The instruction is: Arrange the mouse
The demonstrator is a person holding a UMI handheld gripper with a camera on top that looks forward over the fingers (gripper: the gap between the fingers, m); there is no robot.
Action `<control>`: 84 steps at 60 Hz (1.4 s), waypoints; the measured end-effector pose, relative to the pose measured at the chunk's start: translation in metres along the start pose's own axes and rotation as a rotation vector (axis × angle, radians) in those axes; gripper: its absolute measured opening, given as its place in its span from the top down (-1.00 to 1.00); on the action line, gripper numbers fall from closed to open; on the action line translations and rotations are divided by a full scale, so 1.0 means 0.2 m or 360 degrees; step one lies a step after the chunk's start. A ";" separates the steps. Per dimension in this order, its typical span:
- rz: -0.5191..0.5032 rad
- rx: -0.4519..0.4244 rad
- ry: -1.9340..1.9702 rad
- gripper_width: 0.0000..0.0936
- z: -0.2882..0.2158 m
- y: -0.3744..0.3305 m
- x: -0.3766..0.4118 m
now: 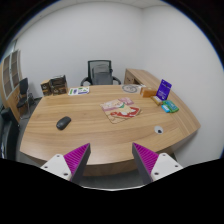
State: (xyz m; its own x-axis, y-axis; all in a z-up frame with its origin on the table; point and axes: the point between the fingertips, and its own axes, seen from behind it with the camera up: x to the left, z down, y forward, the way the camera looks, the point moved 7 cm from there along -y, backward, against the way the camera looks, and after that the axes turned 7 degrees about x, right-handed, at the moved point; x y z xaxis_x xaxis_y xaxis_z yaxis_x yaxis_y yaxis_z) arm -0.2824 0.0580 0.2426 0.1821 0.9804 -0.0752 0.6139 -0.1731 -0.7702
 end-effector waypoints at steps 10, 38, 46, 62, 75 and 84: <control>-0.0031 0.0008 -0.0023 -0.85 0.00 0.09 0.12; -0.0207 0.0010 -0.0147 -0.85 0.00 0.30 0.83; -0.0249 0.0000 -0.0163 -0.85 0.01 0.38 1.03; -0.0284 -0.0007 -0.0167 -0.86 0.00 0.62 1.34; -0.0266 -0.0022 -0.0140 -0.86 -0.06 0.85 1.46; -0.0238 0.0015 -0.0137 -0.85 -0.09 1.04 1.49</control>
State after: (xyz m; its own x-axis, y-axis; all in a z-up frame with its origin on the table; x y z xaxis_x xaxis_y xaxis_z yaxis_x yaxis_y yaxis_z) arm -0.0876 0.3122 0.0715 0.0224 0.9997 -0.0132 0.6220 -0.0243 -0.7826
